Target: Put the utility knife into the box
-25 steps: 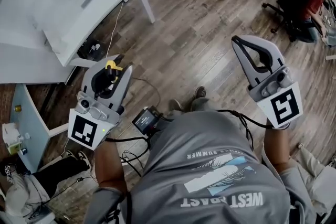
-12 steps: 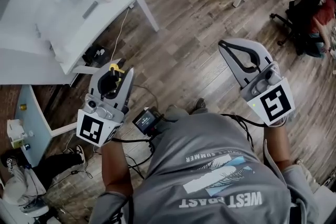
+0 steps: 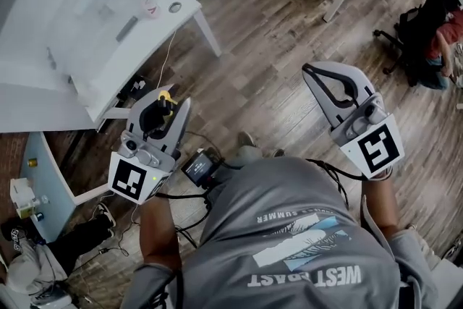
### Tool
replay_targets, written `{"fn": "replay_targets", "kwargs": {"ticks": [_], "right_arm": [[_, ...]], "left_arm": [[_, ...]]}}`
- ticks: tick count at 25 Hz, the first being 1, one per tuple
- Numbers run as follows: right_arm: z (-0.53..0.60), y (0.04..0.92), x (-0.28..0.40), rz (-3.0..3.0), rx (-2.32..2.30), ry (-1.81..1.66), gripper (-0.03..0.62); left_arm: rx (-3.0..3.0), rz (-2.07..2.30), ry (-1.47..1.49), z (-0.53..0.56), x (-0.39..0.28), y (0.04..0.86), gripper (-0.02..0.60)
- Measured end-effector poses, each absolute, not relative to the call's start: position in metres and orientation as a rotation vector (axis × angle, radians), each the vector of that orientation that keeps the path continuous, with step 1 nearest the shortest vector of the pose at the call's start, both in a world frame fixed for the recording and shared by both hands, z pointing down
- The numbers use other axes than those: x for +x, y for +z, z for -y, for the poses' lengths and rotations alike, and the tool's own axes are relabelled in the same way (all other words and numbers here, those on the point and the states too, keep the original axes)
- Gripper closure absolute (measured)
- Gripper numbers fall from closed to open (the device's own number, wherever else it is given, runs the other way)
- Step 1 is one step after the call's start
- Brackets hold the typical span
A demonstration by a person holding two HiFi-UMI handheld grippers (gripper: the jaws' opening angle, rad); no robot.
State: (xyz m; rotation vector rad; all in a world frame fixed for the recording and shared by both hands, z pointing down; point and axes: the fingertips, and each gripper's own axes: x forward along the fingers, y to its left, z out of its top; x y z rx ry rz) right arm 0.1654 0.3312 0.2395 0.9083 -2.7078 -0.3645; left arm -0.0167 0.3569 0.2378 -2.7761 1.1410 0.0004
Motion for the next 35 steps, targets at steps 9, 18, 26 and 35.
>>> {"fn": "replay_targets", "kwargs": {"ticks": [9, 18, 26, 35], "right_arm": [[-0.288, 0.240, 0.134, 2.681, 0.973, -0.358, 0.583], [-0.233, 0.249, 0.149, 2.701, 0.918, -0.328, 0.583], [-0.169, 0.250, 0.179, 2.767, 0.806, -0.328, 0.583], [-0.114, 0.247, 0.184, 2.789, 0.772, -0.322, 0.583]], "left_arm": [[-2.792, -1.027, 0.037, -0.304, -0.044, 0.233, 0.494], [-2.809, -1.075, 0.005, -0.248, -0.028, 0.236, 0.494], [-2.782, -1.140, -0.039, -0.193, 0.016, 0.233, 0.494], [-2.760, -1.173, -0.051, -0.140, 0.025, 0.232, 0.494]]}}
